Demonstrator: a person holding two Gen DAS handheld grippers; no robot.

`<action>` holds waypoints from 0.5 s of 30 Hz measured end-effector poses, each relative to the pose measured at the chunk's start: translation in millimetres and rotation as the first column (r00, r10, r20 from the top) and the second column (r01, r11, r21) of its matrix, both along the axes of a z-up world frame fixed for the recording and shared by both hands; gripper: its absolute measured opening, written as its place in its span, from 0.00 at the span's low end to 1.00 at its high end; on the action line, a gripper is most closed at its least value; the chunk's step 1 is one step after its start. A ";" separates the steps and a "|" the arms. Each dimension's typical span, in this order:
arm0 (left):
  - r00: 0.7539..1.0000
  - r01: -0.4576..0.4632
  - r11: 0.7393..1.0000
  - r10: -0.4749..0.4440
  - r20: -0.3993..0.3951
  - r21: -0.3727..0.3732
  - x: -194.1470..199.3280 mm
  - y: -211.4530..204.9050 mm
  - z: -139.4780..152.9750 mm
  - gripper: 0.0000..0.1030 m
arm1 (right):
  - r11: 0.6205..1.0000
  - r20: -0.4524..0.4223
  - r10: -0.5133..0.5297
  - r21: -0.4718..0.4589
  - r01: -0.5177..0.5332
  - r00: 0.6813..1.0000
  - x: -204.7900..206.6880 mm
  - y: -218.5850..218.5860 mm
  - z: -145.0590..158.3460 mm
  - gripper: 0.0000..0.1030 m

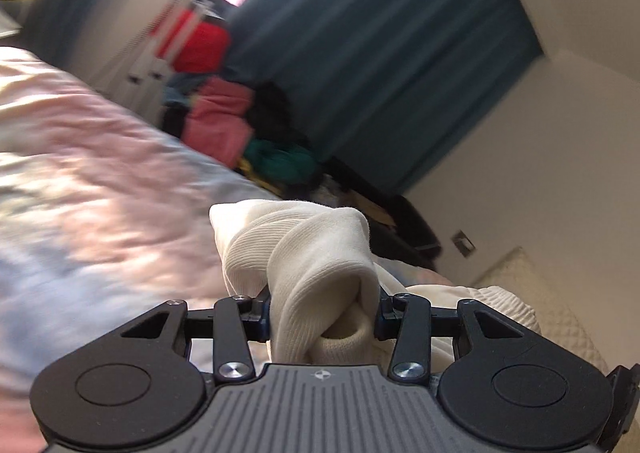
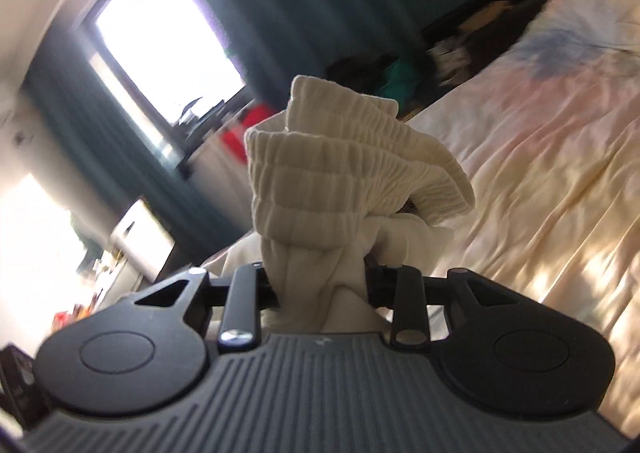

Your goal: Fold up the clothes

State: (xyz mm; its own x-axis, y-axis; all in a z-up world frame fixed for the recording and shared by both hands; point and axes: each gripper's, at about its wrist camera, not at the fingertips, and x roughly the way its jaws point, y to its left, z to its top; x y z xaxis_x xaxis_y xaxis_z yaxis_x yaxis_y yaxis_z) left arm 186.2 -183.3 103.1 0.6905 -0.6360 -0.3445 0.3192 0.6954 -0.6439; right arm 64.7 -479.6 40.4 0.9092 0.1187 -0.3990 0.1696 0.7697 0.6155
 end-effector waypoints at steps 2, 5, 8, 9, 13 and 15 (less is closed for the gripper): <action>0.999 0.036 0.999 -0.036 -0.005 0.003 25.8 -46.1 -6.6 0.44 | 0.998 -0.010 -0.053 0.018 0.053 0.999 15.1 -39.8 -0.5 0.33; 0.996 0.091 0.996 -0.091 -0.014 0.006 64.6 -115.3 -16.4 0.44 | 0.990 -0.027 -0.131 0.043 0.132 0.991 37.7 -99.4 -1.2 0.33; 0.989 0.145 0.989 -0.145 -0.022 0.009 103.4 -184.5 -26.3 0.44 | 0.975 -0.046 -0.209 0.067 0.211 0.977 60.3 -159.1 -1.9 0.33; 0.986 0.163 0.987 -0.162 -0.025 0.011 116.0 -207.3 -29.9 0.44 | 0.970 -0.056 -0.224 0.080 0.228 0.973 61.1 -168.7 -16.2 0.33; 0.972 0.229 0.972 -0.227 -0.053 0.050 133.6 -257.0 -84.2 0.44 | 0.947 -0.101 -0.281 0.131 0.292 0.955 63.7 -206.0 -74.8 0.33; 0.963 0.258 0.965 -0.253 -0.089 0.054 131.6 -258.1 -119.1 0.44 | 0.933 -0.124 -0.307 0.155 0.324 0.943 65.0 -224.6 -104.1 0.33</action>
State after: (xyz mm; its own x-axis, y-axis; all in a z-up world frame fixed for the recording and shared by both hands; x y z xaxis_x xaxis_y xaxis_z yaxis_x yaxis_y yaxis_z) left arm 317.8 -441.4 -15.9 0.4760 -0.7621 -0.4390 0.4405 0.6386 -0.6310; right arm 129.7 -704.2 -63.8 0.8693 -0.0942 -0.4852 0.4514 0.5511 0.7018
